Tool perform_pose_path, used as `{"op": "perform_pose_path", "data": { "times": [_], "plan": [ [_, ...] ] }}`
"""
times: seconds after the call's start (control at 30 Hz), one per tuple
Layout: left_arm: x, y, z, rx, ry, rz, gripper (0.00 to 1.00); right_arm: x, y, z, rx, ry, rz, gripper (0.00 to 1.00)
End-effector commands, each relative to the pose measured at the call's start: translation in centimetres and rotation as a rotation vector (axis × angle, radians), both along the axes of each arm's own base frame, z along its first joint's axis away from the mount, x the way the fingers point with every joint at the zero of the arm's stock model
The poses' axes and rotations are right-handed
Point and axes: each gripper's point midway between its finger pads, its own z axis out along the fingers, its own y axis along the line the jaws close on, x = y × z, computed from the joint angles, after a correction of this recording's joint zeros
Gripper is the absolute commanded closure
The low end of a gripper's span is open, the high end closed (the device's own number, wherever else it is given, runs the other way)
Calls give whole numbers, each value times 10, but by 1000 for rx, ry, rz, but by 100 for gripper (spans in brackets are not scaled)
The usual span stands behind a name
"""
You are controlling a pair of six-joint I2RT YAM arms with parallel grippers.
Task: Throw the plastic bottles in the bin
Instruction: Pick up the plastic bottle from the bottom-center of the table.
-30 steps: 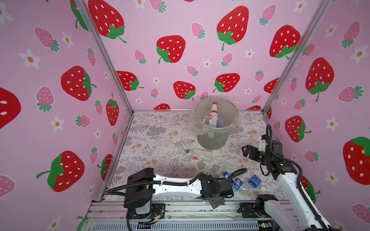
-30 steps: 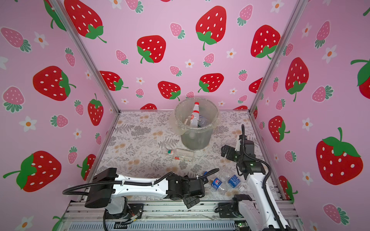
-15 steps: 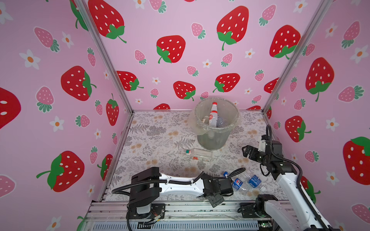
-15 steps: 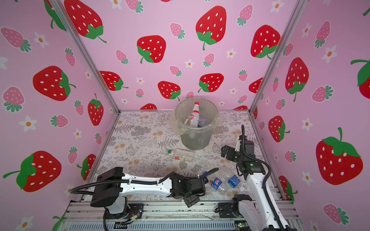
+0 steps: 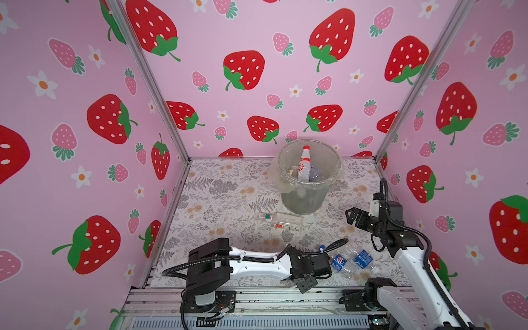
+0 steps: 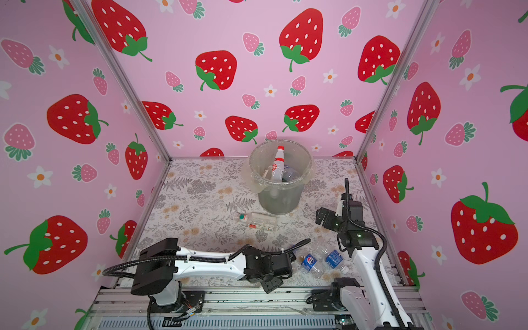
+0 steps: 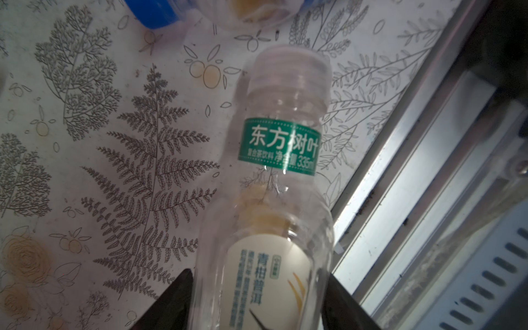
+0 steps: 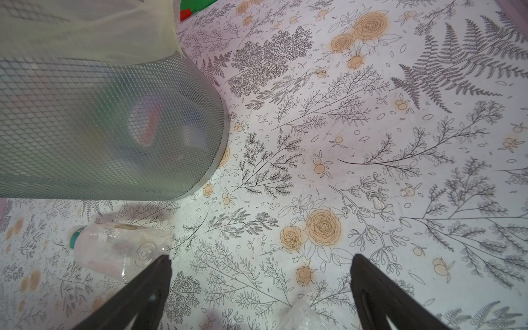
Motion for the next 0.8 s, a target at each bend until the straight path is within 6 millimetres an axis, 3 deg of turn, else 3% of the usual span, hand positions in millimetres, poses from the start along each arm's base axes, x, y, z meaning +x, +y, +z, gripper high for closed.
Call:
{"op": "perform_pose_path", "data": {
  "times": [0.0,0.2,0.57,0.77],
  "plan": [
    [7,9,2,34,-36,13,35,-3,-3,-2,-9,4,-8,1],
    [21,25,14,50,-73,52,38,-3,-3,0,-6,-3,-9,1],
    [47,59,70,-57,-109,195,37,-4,-4,0,-7,-8,-11,1],
    [64,88,88,-59,-142,272,37,-4,-4,-1,-4,-4,-13,1]
  ]
}}
